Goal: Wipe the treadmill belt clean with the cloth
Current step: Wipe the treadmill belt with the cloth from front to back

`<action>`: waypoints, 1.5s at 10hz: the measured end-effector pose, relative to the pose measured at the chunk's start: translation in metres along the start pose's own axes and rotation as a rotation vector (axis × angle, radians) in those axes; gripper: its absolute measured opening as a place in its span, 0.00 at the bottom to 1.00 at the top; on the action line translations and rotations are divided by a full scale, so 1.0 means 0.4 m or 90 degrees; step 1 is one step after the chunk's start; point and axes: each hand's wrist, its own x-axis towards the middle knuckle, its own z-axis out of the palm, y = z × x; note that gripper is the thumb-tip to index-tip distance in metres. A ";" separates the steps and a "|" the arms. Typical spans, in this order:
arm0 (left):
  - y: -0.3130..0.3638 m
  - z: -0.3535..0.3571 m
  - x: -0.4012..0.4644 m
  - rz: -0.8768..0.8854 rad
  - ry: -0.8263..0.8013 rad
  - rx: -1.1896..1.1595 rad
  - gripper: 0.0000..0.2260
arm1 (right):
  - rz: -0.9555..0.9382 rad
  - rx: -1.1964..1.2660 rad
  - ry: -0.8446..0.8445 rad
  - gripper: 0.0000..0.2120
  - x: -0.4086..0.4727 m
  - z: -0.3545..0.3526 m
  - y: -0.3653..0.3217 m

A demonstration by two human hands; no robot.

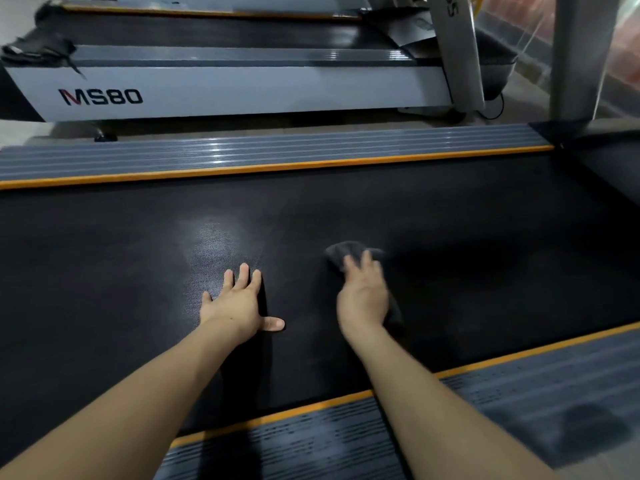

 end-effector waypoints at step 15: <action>-0.014 0.186 -0.280 0.033 0.287 -0.068 0.21 | 0.012 0.063 -0.093 0.18 -0.045 -0.161 0.191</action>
